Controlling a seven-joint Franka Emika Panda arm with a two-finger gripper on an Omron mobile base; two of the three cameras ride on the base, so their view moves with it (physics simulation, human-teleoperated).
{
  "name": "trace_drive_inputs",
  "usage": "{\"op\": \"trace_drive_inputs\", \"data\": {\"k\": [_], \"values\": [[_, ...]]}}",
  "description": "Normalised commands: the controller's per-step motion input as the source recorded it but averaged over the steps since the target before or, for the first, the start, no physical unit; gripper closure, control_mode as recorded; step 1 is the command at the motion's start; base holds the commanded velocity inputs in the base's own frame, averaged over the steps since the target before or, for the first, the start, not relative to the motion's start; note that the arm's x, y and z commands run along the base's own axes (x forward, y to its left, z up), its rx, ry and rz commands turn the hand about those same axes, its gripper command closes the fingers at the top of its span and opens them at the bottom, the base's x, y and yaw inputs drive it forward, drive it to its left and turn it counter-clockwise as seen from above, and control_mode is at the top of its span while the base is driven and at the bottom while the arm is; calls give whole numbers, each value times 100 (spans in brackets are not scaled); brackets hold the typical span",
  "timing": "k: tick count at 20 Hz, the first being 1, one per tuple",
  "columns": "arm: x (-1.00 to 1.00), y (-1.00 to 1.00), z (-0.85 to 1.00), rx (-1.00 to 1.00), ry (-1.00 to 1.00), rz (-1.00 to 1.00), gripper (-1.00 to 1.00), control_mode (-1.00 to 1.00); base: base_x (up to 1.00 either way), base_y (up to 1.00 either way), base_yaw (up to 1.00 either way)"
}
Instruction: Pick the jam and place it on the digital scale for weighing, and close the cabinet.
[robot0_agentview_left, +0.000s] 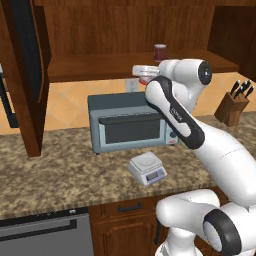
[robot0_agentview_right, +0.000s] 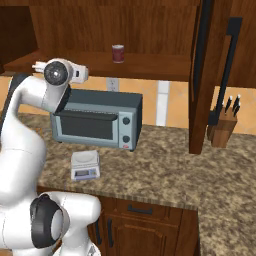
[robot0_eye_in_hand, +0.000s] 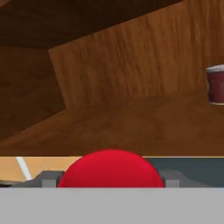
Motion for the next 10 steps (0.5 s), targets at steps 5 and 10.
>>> {"op": "trace_drive_inputs", "data": {"k": [5, 10], "values": [[-100, -39, -1, 0, -8, 37, 100, -100, 0, 0, 0], [-98, -31, -18, 0, -15, 46, 100, -100, 0, 0, 0]]}}
